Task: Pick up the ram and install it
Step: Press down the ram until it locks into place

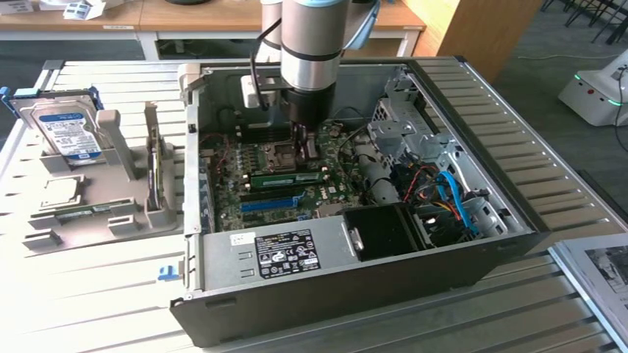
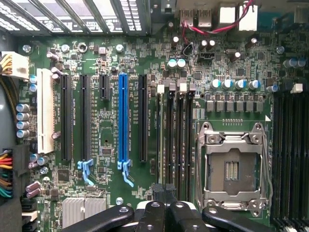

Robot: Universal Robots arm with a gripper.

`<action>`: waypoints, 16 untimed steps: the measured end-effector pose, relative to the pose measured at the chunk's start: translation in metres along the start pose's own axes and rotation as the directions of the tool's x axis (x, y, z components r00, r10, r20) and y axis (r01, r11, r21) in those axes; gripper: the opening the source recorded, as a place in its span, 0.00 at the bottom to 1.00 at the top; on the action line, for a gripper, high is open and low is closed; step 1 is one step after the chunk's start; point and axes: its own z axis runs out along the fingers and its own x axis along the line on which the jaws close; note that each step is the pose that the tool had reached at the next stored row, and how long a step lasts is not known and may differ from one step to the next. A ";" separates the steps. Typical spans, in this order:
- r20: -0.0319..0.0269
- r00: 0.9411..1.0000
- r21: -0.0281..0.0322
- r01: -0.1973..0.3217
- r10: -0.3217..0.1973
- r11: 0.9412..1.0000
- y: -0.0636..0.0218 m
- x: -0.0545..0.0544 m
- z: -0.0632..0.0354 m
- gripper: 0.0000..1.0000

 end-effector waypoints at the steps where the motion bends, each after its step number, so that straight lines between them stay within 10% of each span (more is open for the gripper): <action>1: 0.000 1.000 0.000 0.000 0.000 1.000 0.0008 0.000 0.0000 0.10; 16: 0.000 1.000 0.000 0.000 0.000 1.000 0.0120 0.000 -0.0002 0.10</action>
